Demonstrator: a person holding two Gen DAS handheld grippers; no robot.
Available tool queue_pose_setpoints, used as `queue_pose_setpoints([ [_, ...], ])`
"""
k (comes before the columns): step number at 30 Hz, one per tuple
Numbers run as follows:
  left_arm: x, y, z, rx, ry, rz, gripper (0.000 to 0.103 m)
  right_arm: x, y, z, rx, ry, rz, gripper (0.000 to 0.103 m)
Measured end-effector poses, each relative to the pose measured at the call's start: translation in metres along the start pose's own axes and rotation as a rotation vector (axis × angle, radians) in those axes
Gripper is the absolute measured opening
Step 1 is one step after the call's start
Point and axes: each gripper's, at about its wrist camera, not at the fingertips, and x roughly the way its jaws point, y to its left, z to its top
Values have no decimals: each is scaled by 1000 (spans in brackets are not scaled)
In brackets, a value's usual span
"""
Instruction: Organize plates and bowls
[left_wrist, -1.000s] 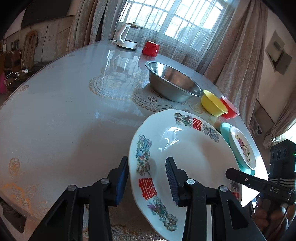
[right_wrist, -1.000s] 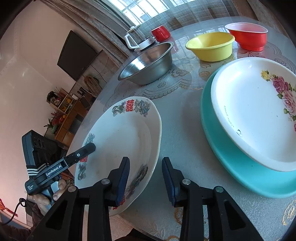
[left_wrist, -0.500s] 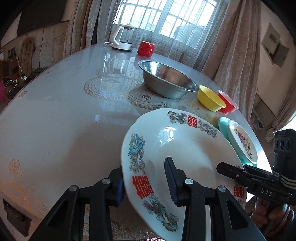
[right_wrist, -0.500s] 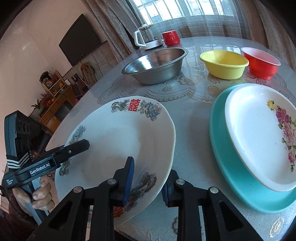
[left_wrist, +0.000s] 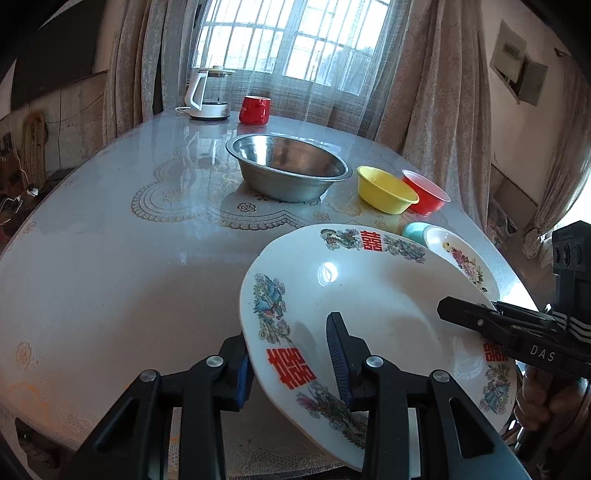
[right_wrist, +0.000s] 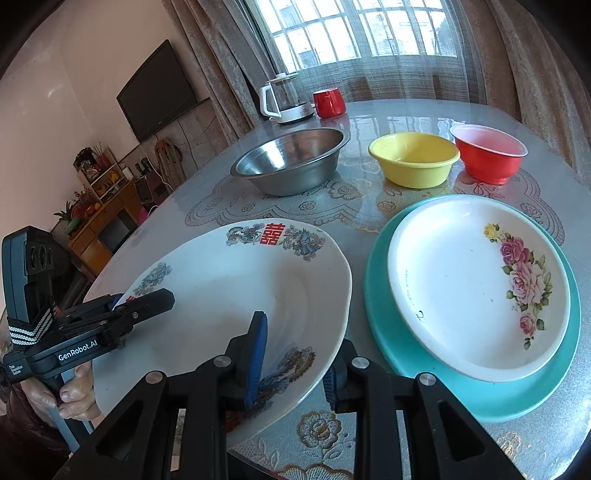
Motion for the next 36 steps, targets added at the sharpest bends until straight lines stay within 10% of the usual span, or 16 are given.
queue_pose_setpoints([
  [19, 43, -111, 63, 134, -3, -165, 36, -70, -83, 16, 116, -151, -204, 27],
  [36, 111, -153, 67, 172, 117, -139, 36, -56, -144, 18, 161, -104, -347, 28],
])
